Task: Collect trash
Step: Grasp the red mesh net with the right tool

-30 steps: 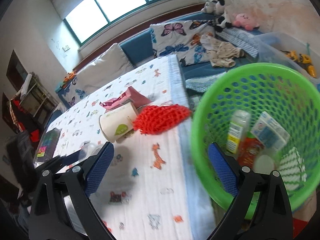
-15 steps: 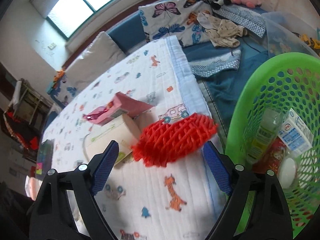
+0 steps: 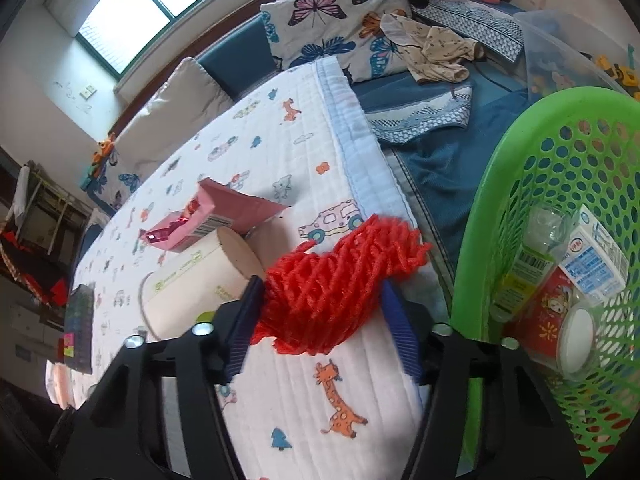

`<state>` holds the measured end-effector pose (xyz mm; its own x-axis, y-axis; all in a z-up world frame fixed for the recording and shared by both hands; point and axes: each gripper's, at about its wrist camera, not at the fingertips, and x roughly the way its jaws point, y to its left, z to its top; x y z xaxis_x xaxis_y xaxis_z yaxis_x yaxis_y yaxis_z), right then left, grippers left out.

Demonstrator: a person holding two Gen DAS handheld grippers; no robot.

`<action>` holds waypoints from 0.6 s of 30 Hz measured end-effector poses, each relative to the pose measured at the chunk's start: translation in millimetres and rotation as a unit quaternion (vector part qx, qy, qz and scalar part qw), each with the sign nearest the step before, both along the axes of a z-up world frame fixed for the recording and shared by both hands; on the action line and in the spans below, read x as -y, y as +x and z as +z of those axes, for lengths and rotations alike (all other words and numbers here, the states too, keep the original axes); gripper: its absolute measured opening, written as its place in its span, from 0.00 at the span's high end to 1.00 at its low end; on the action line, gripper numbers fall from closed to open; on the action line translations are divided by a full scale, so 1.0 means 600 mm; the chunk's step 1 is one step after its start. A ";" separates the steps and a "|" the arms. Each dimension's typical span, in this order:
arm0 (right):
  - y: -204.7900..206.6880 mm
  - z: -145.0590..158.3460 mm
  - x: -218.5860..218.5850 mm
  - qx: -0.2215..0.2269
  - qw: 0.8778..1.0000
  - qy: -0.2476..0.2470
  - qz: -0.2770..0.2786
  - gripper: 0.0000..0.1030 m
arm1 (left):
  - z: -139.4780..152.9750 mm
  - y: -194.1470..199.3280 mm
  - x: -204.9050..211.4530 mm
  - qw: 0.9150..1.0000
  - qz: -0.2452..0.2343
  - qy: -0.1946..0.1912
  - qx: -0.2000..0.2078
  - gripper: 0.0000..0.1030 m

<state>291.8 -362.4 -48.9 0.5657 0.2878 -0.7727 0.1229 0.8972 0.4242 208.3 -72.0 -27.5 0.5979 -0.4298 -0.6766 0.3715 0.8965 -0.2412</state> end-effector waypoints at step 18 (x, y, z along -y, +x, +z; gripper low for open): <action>-0.123 0.075 0.079 0.063 0.998 0.014 -0.019 0.48 | 0.026 -0.019 0.057 0.999 -0.033 -0.012 0.009 0.49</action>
<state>218.0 -409.6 -4.1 0.6688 0.2857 -0.6863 0.0997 0.8804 0.4637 197.0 -106.3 -11.8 0.5804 -0.4845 -0.6545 0.4334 0.8643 -0.2554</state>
